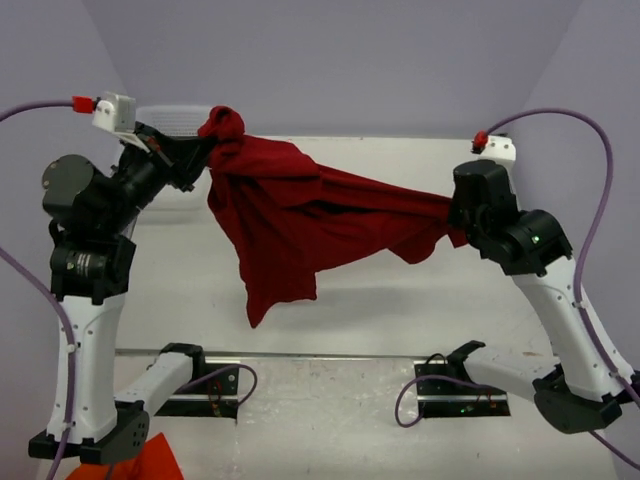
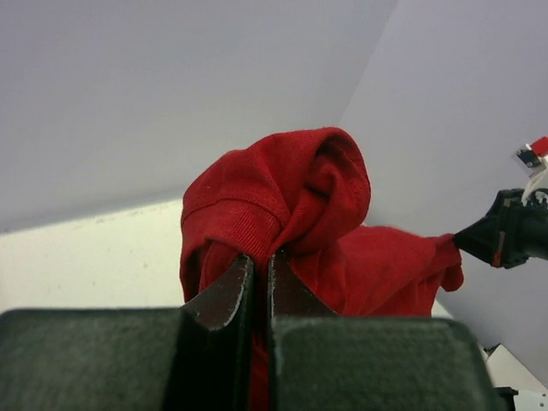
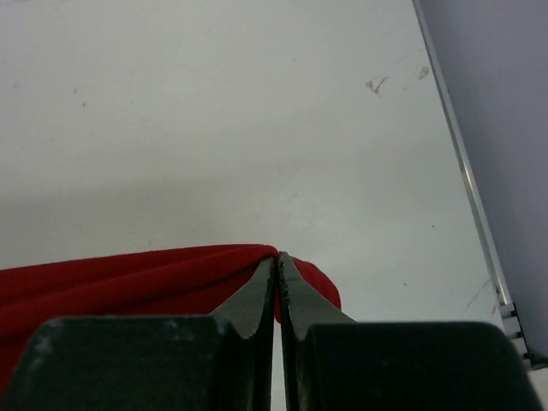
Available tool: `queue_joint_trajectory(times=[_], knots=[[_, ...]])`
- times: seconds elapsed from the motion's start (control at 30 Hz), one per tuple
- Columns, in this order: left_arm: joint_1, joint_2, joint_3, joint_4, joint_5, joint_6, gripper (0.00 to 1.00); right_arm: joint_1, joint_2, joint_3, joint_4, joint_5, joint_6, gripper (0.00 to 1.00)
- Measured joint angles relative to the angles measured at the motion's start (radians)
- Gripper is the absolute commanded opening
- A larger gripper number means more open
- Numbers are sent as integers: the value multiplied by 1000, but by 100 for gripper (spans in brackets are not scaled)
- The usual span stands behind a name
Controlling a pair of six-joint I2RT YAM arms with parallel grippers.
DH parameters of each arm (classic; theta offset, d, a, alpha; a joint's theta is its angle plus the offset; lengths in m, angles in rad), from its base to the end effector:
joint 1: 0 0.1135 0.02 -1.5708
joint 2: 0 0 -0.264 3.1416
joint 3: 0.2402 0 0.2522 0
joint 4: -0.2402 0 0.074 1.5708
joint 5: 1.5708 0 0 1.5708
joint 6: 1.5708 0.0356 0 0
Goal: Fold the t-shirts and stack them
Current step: Flatten out the tshirt
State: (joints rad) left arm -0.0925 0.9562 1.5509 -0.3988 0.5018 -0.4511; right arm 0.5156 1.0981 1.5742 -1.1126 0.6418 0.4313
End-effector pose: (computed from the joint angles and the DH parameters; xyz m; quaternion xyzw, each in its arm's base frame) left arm 0.1381 -0.0300 0.5366 0.0792 0.6391 -0.3528 0.6789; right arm 0.1606 0.0665 0.4532 0.1062 0.8525 -0.0558 0.5088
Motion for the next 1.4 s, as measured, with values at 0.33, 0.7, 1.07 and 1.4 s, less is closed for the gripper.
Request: queue_joint_trajectory(times=[0.33, 0.7, 1.07, 1.4], knots=[[3, 398, -218, 24, -230, 13, 71, -62, 471, -67, 115, -119, -36, 71], [-33, 372, -224, 43, -350, 69, 100, -138, 396, -32, 216, -322, -87, 65], [-119, 183, -432, 22, -376, 50, 99, -124, 558, -293, 394, -577, -92, 51], [-133, 104, -601, -5, -360, 46, 98, -124, 796, -187, 459, -581, -121, 44]])
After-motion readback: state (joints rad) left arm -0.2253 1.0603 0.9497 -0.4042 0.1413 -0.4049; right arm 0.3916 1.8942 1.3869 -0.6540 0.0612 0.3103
